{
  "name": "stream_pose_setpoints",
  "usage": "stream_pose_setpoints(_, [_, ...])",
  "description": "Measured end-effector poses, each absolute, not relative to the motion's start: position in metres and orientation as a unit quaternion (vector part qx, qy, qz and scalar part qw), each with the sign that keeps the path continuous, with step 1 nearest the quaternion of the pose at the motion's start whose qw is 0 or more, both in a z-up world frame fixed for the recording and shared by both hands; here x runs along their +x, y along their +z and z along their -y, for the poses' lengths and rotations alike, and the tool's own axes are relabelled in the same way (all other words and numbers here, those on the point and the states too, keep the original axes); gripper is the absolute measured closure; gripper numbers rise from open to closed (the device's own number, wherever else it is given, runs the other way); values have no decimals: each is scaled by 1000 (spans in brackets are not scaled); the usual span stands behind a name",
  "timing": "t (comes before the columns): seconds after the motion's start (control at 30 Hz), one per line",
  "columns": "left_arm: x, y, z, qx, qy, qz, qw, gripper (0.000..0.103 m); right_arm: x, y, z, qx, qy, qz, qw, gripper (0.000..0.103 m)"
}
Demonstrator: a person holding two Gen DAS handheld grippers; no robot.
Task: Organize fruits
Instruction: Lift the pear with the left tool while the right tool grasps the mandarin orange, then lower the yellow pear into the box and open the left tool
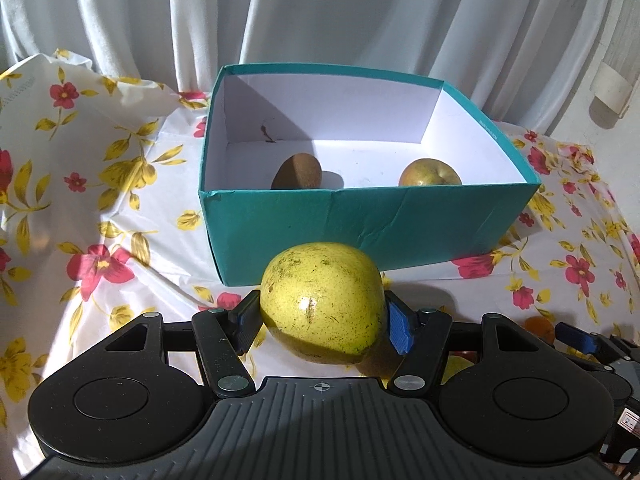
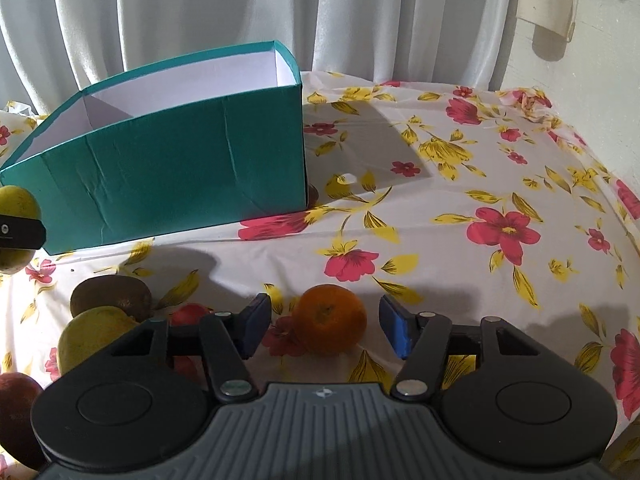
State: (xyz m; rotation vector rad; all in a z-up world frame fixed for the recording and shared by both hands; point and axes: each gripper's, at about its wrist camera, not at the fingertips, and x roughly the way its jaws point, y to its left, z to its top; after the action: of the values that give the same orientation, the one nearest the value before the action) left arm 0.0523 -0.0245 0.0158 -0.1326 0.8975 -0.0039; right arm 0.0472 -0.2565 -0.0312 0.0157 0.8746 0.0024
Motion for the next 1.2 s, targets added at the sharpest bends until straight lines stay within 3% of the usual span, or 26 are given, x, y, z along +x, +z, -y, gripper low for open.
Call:
stream_pose_setpoints(0.1, [51,18,25,-62,0,-430,901,35,50,-36,258,10,3,-430,903,60])
stream_pose_setpoints(0.13, [51,19,24,-63,0,-431,900,35,50,-38,259,11,6,-430,903,61])
stream_pose_setpoints(0.7, [58,54,30,-49,7,-397,917,35,50,15,250,23,35,-359,932,62])
stream_pose_setpoints(1.2, [111,75,38,-48,19,-356,933,35,57,53,232,19,52,-295,954,62])
